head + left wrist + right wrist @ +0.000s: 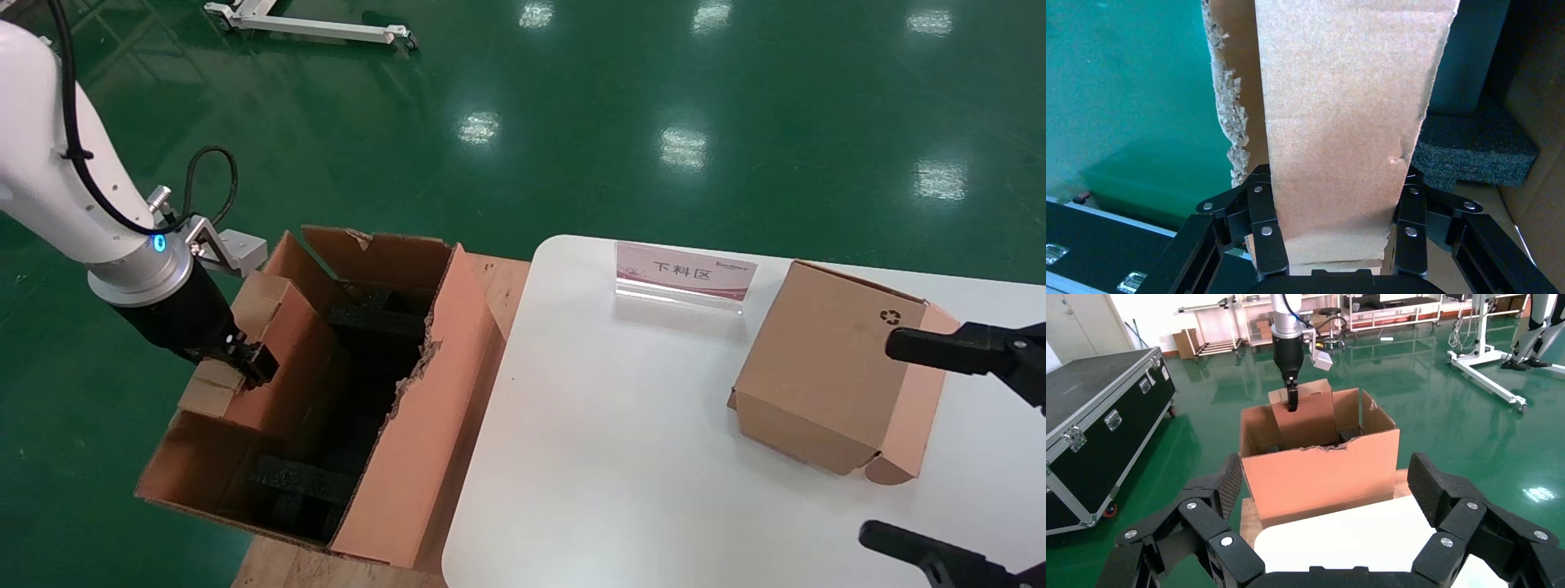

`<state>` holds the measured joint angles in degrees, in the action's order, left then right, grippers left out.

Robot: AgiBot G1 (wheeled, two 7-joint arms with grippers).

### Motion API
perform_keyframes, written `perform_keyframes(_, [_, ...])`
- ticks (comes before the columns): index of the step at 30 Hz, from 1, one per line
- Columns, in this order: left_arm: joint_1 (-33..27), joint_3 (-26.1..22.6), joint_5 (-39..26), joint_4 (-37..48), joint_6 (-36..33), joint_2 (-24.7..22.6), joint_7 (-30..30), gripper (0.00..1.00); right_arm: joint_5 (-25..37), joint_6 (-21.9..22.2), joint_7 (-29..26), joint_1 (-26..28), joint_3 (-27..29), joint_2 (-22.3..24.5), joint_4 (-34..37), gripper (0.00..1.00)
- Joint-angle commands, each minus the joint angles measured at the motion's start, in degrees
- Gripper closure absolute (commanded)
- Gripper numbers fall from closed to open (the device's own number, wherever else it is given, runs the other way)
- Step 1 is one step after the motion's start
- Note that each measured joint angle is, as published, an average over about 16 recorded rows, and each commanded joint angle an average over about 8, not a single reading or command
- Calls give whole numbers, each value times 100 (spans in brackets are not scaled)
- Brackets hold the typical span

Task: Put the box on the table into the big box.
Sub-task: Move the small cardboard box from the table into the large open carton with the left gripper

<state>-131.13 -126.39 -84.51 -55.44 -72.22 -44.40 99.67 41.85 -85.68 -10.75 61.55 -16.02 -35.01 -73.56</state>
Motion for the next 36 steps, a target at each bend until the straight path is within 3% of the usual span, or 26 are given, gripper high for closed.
perform_keyframes(1, [38,-7,-17,-29,33,5,56,100,0,0,0,0,0,0,0,0])
perform_keyframes(14, [338,-33,-102,-179,298,6,348,100,0,0,0,0,0,0,0,0])
perform_keyframes(15, [354,-37,-110,-188,313,6,368,97,0,0,0,0,0,0,0,0])
perform_keyframes(16, [369,-41,-119,-198,327,6,387,86,0,0,0,0,0,0,0,0])
perform_keyframes(22, [436,-66,-170,-248,385,9,488,11,0,0,0,0,0,0,0,0])
perform_keyframes(23, [444,-69,-177,-255,392,9,502,2,0,0,0,0,0,0,0,0])
perform_keyframes(36, [499,-95,-225,-300,437,13,594,0,0,0,0,0,0,0,0,0])
